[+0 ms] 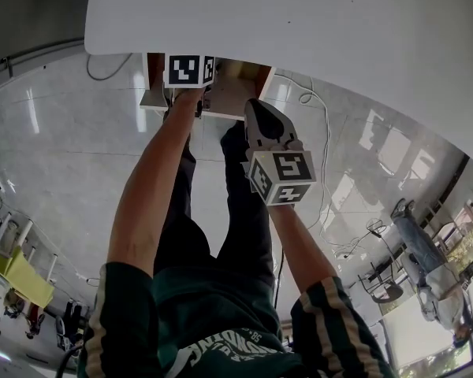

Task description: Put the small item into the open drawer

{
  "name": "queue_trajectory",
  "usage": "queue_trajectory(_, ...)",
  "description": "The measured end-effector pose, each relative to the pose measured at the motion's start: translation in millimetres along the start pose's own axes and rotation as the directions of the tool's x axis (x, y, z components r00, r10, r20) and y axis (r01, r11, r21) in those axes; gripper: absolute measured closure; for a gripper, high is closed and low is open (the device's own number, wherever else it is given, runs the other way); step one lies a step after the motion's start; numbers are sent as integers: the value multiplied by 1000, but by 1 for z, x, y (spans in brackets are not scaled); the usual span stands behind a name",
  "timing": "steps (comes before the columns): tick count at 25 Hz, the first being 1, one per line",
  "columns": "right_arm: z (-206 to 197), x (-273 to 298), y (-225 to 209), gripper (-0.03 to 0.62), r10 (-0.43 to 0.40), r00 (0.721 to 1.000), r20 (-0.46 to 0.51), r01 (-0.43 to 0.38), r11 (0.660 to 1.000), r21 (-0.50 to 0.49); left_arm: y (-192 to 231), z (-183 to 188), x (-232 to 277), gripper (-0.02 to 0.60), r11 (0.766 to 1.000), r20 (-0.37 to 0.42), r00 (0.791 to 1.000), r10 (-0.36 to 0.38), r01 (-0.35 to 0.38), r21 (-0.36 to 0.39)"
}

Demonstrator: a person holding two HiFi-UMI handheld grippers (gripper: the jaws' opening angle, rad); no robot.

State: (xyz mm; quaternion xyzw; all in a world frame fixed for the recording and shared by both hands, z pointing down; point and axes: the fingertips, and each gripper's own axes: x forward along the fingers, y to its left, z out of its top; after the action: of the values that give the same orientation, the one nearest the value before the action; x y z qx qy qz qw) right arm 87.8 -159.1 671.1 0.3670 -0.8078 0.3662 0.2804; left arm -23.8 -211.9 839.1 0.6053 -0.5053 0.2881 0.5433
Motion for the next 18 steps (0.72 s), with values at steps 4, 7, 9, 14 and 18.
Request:
queue_trajectory(4,2,-2,2,568,-2,1000,10,2,1000,2,-1,6,-8,158,1000,18,1000,1,-1,22)
queue_trajectory(7,6,-4,7,568,0,1000,18,0,1000,-1,-5,7,-14,158,999,20,1000,-6,5,37)
queue_trajectory(9,8,-6,9,568,0,1000,23,0,1000,-4,-9,7,-20,158,999,30,1000,-9,8,38)
queue_trajectory(14,13,-8,13,568,-1,999,37,2,1000,-18,-15,9,-39,158,999,105,994,-19,15,40)
queue_trajectory(18,16,-14,19,568,0,999,45,2,1000,-29,-29,6,-64,160,993,160,986,-48,31,111)
